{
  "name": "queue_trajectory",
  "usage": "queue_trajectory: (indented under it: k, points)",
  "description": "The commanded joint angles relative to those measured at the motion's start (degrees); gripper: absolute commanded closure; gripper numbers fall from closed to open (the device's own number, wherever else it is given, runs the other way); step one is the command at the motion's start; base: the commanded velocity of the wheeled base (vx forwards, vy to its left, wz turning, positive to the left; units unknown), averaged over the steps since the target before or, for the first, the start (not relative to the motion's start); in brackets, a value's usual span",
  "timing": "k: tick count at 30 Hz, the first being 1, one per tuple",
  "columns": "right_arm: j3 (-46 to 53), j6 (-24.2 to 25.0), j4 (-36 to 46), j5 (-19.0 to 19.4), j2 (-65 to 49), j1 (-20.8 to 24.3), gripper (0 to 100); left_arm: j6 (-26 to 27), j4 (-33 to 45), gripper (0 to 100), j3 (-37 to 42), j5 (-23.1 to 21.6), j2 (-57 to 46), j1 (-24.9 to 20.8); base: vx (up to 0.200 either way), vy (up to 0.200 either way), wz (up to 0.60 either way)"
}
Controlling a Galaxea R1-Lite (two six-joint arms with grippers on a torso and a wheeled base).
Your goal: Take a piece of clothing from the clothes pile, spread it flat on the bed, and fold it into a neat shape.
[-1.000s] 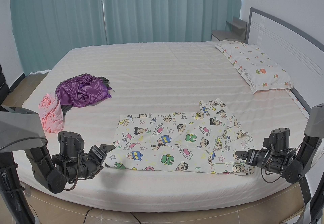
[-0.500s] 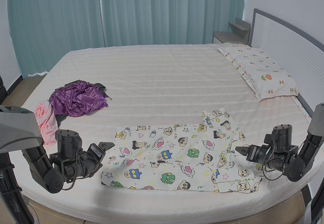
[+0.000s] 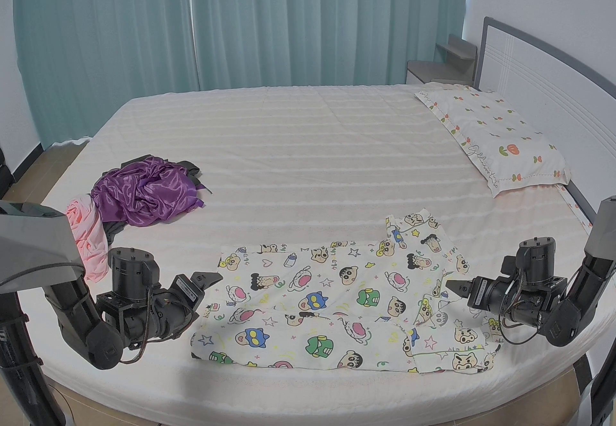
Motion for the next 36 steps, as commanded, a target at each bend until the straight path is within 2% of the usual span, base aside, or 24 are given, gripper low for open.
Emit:
queue_trajectory:
  k: [1,3,5,9,10,11,14,20,36]
  points:
    - [0.35,1.09,-0.13,1.99,-0.47,-0.06,0,5.38,-0.02,0,1.02,-3.77,-0.56,0.61,0.000,0.000,0.00]
    - [0.44,1.70,-0.13,2.61,-0.65,-0.06,0,8.54,-0.02,0,1.64,-5.62,-0.83,0.87,0.000,0.000,0.00]
    - [0.88,2.32,0.04,3.57,-1.26,-0.06,0,15.93,0.68,0,2.25,-9.84,-1.09,2.45,0.000,0.000,0.00]
    - [1.76,2.32,-0.13,5.15,-1.35,0.21,0,29.90,2.26,0,2.34,-13.53,-0.12,5.62,0.000,0.000,0.00]
    - [1.84,2.32,-0.13,5.24,-1.35,0.21,0,31.66,2.62,0,2.25,-14.05,0.14,6.06,0.000,0.000,0.00]
    - [2.02,2.32,-0.13,5.42,-1.35,0.21,0,37.02,3.93,0,1.81,-16.96,0.93,7.90,0.000,0.000,0.00]
    - [2.37,2.32,-0.13,5.51,-1.18,0.56,0,41.68,6.57,0,0.76,-22.23,1.63,8.96,0.000,0.000,0.00]
    - [2.72,2.32,-0.13,5.42,-1.00,1.26,0,47.66,9.73,0,-3.02,-22.49,7.52,8.61,0.000,0.000,0.00]
    - [2.99,2.23,-0.22,5.59,-0.56,1.44,0,49.77,9.73,0,-3.99,-22.49,10.16,8.61,0.000,0.000,0.00]
